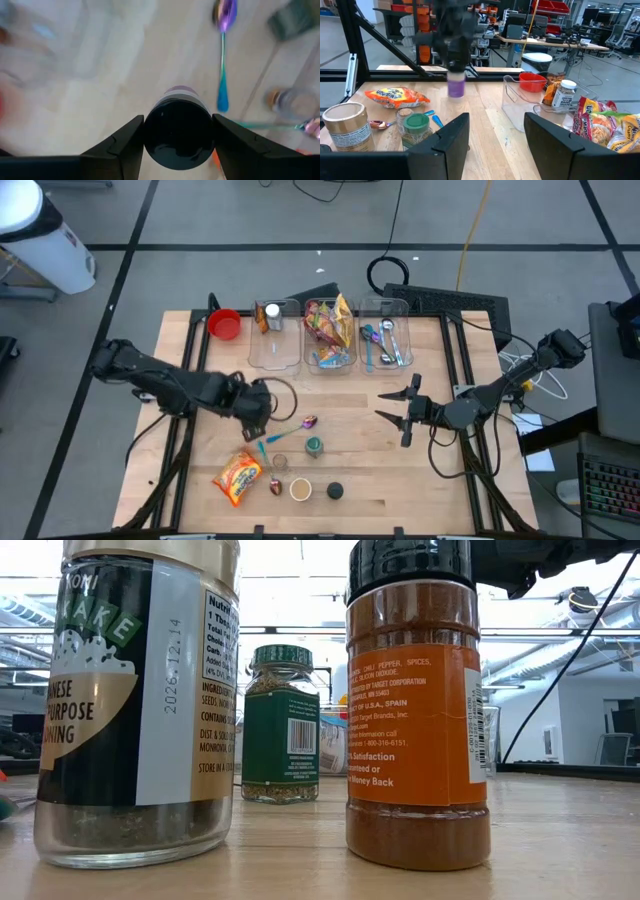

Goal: Pick & Place Food Item
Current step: Put the violet seasoning bottle into the left transparent bin

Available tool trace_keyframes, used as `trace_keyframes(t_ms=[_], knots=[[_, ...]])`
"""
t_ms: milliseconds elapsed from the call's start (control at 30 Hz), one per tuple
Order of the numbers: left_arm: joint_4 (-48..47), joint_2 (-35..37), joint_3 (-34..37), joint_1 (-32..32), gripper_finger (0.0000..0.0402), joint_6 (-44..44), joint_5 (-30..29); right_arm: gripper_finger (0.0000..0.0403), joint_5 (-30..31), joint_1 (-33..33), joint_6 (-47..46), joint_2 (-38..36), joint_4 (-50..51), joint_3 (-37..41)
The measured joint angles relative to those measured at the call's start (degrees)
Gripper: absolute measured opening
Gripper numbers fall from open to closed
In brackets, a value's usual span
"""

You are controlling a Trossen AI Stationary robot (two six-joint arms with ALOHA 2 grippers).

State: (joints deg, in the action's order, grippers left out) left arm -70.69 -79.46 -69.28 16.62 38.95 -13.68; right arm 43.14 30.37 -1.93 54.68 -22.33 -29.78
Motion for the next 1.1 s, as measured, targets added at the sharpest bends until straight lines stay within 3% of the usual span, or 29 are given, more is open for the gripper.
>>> trace_keyframes(t_ms=[233, 367, 500, 667, 1100], knots=[[-5.93, 0.06, -15.70, -7.99, 0.0209, -12.65, -7.90, 0.0183, 0.02, 0.00, 0.00, 0.00, 0.00, 0.00], [-5.21, 0.09, -21.65, -16.37, 0.0209, -20.96, -9.04, 0.0183, 0.02, 0.00, 0.02, -0.02, 0.08, 0.00], [-1.41, -0.14, -22.22, -26.54, 0.0209, -29.32, -8.02, 0.0183, 0.02, 0.00, 0.00, 0.00, 0.27, 0.00], [6.37, -3.22, -22.20, -36.96, 0.0209, -37.11, -2.32, 0.0183, 0.02, 0.00, 0.00, -0.02, 0.42, 0.00], [11.89, -19.09, -22.16, -48.70, 0.0209, -43.65, -1.55, 0.0183, 0.06, 0.00, -0.02, 0.00, 0.81, 0.00]])
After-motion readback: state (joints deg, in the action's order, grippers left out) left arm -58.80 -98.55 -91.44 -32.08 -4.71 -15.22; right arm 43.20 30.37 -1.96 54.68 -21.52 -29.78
